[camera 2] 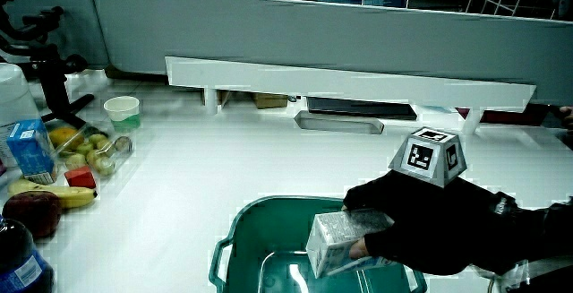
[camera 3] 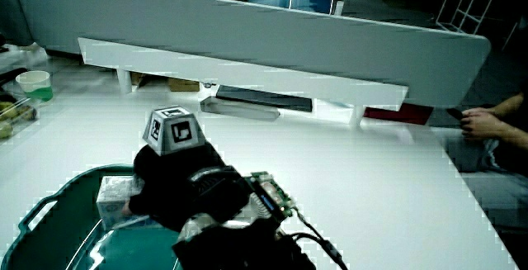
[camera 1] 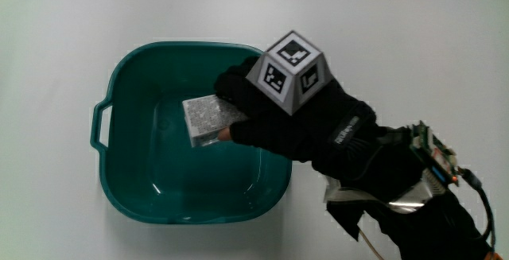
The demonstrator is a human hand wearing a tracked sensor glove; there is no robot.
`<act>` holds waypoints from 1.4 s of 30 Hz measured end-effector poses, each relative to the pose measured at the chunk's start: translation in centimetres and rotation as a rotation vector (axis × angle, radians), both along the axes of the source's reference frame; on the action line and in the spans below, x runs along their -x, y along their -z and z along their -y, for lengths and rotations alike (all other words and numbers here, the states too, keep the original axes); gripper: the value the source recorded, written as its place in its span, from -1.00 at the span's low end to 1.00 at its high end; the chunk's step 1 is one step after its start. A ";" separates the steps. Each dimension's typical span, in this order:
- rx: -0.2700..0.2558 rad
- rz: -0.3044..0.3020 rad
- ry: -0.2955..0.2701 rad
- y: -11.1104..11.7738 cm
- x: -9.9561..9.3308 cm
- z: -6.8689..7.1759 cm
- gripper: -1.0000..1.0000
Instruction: Place milk into plate
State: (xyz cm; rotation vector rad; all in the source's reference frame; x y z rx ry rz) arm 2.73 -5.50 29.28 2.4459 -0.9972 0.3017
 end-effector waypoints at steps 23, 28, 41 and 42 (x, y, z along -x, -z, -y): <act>0.081 -0.062 0.072 -6.7 4.0 -0.9 0.00; 0.088 -0.095 0.079 -8.1 4.4 -1.2 0.00; 0.113 -0.099 0.088 -9.2 4.7 -1.4 0.00; 0.115 -0.095 0.083 -9.2 4.6 -1.3 0.00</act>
